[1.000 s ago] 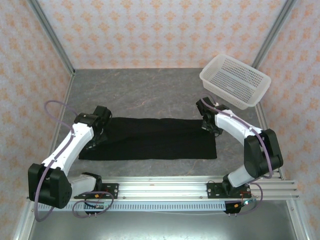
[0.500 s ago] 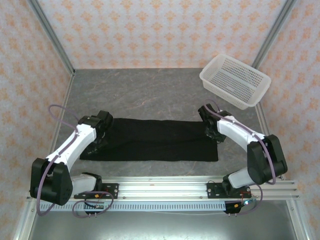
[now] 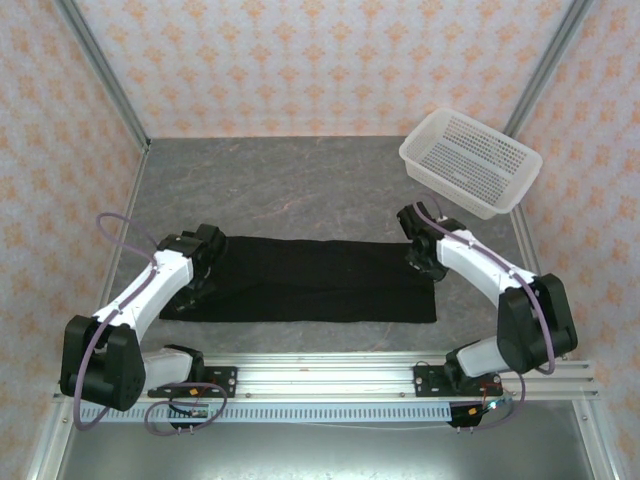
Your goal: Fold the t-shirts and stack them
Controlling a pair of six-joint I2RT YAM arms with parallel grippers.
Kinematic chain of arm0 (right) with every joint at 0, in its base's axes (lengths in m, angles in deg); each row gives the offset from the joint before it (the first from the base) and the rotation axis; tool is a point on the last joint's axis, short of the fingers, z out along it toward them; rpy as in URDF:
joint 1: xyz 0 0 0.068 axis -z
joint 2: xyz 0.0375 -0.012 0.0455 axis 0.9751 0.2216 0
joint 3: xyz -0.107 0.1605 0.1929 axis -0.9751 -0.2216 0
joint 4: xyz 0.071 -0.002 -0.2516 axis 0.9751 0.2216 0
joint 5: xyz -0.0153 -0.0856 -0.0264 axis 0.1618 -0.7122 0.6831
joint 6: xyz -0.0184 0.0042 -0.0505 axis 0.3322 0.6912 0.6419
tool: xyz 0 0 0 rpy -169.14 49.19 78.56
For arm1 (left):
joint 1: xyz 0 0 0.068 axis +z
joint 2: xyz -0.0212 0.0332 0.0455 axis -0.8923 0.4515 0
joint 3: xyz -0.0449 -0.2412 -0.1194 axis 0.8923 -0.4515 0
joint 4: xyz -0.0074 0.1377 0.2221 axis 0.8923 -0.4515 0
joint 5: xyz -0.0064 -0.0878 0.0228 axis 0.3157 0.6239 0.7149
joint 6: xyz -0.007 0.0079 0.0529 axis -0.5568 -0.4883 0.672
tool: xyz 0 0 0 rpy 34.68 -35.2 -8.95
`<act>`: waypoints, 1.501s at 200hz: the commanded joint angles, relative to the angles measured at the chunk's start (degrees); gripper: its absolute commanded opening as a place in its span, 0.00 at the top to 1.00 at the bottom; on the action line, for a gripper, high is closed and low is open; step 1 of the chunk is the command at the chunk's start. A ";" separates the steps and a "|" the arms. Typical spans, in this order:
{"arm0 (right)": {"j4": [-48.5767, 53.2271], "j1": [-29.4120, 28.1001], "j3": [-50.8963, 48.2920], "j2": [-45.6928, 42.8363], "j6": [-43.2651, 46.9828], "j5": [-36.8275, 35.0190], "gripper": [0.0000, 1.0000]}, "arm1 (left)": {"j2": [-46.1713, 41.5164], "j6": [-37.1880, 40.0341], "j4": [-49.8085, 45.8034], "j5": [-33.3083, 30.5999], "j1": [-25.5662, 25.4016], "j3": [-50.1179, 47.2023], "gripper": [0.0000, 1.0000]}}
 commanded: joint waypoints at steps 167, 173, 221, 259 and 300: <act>-1.82 1.20 -3.65 10.20 0.26 0.53 0.82 | -6.04 -10.79 -4.54 3.60 -0.73 1.56 1.00; -1.79 1.21 -3.41 10.31 0.48 0.57 0.82 | -5.90 -10.78 -4.57 4.07 -0.88 2.39 1.00; -0.78 1.22 -1.79 11.58 1.66 0.29 0.81 | -2.67 -11.82 -8.06 4.81 -5.39 11.22 1.00; -0.14 1.19 -0.51 12.25 2.03 0.44 0.81 | -3.21 -12.80 -8.24 3.25 -5.87 9.61 1.00; 0.29 1.18 -0.20 12.25 2.20 0.29 0.79 | -2.58 -12.20 -6.83 2.17 -5.87 7.31 1.00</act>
